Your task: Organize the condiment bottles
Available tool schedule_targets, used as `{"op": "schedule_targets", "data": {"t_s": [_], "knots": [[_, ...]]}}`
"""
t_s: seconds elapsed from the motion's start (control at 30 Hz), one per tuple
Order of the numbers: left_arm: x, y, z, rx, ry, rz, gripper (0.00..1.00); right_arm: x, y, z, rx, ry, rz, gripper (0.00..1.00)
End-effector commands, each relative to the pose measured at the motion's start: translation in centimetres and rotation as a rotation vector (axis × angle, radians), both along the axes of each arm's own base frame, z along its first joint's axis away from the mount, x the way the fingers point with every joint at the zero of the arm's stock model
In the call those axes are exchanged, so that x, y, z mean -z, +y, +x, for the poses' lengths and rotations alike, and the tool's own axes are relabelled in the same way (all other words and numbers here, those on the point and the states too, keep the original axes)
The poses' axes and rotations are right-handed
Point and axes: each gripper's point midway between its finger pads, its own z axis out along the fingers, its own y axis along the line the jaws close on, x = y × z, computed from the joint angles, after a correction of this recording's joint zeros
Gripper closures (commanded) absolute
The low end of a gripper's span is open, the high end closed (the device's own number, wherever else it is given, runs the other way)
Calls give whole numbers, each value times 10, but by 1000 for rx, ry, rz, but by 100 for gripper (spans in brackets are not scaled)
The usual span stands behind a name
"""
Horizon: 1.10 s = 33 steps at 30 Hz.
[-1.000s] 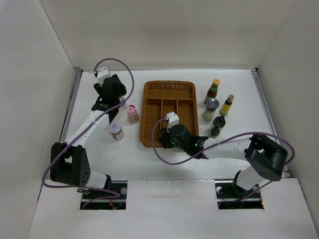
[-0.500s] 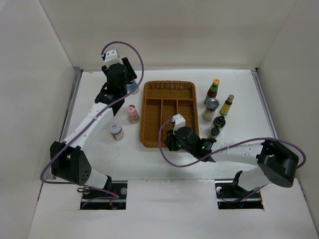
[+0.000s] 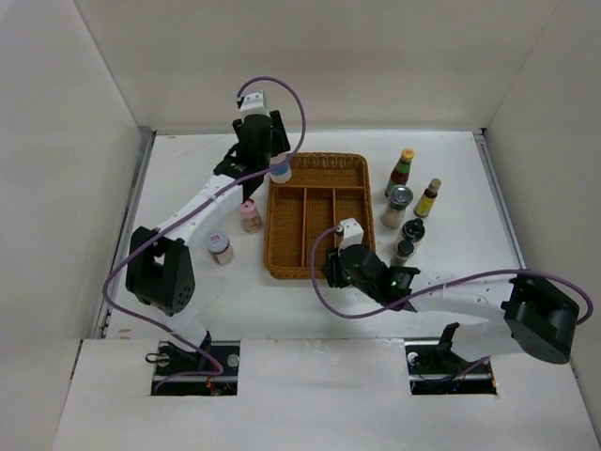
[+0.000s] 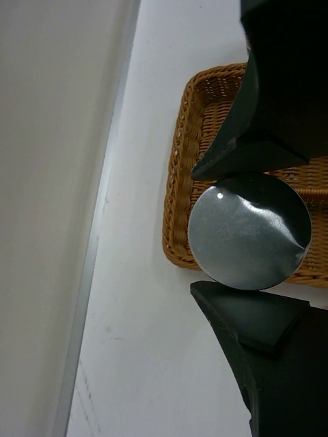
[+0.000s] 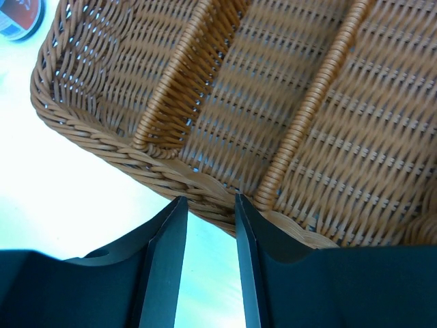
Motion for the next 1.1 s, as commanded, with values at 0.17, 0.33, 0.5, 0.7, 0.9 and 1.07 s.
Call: {"op": "schedule_targets", "data": {"t_s": [0.17,0.33,0.5,0.7,0.9,1.07], "knots": [[-50,-28,25,45,-144,-77,79,19,-36,-12,100,38,-46,58],[-44,-32,34,46,-148,-76,79,10,-33,-12,91,22,-16,52],[-37,-39,44,71,-138,-72,79,-15,-21,-15,58,-31,55,27],[5,-45,51,80,-66,-39,78,-86,-41,4,139,-195,241,0],[32,-42,51,51,-30,16,76,-131,-61,25,227,-306,342,0],[55,-47,49,65,5,58,67,-133,-69,35,267,-321,342,0]]}}
